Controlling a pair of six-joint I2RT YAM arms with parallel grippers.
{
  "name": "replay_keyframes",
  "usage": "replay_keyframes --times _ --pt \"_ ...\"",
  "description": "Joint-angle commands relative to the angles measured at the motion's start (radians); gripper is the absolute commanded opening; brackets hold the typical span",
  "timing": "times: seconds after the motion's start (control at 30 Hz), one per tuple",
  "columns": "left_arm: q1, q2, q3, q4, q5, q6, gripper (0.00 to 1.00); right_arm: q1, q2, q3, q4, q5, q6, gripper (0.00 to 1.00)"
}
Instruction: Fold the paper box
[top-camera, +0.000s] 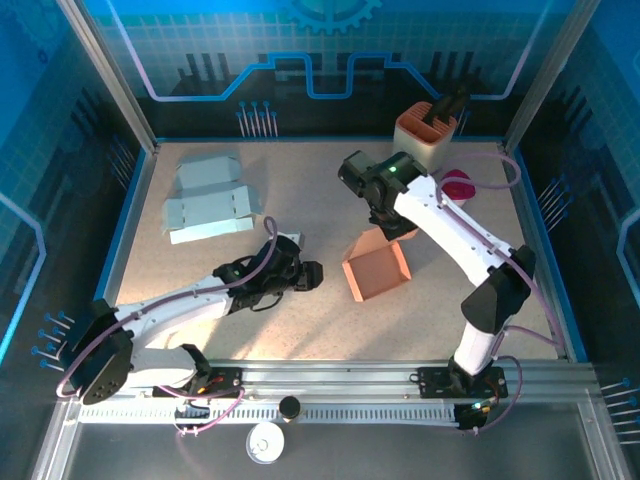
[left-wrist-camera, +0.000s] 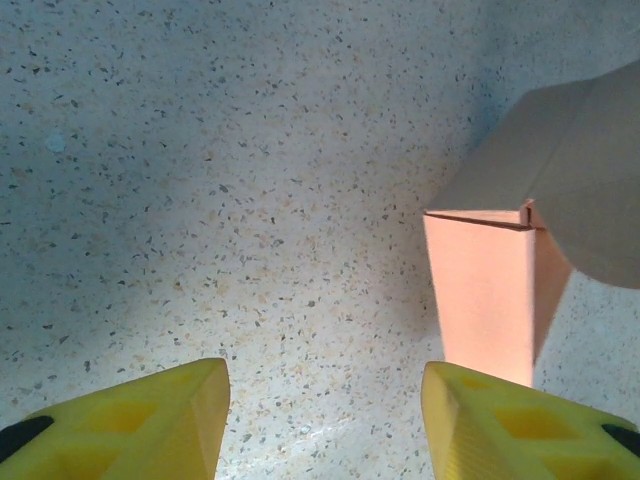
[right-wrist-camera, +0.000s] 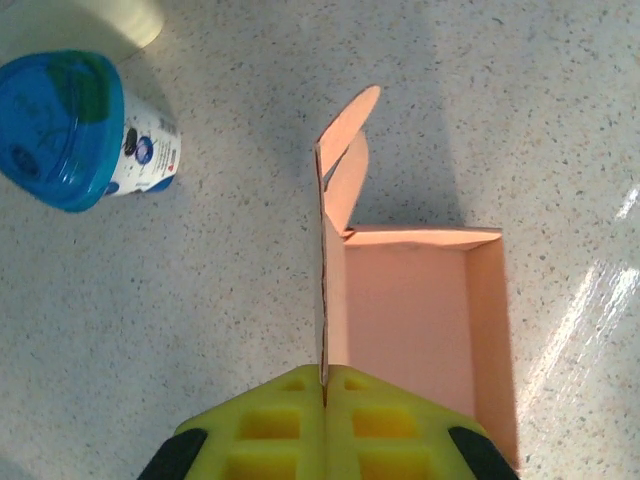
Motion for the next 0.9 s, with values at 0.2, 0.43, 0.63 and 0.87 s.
replay_keyframes --times 0.2,0.43,0.63,0.87 --pt "-0.006 0.04 -0.003 0.013 0.034 0.049 0.54 -0.046 0.084 0.058 -0.001 -0.098 0.082 0.01" --pt "-0.007 0.067 0.016 0.015 0.023 0.087 0.55 -0.044 0.093 0.037 0.037 -0.103 0.047 0.07" --pt "-0.006 0.083 0.033 0.027 0.02 0.111 0.58 -0.038 0.079 0.019 0.078 -0.094 0.003 0.12" --pt "-0.005 0.124 0.066 0.019 0.011 0.15 0.6 -0.022 0.023 -0.038 0.143 -0.062 -0.045 0.17"
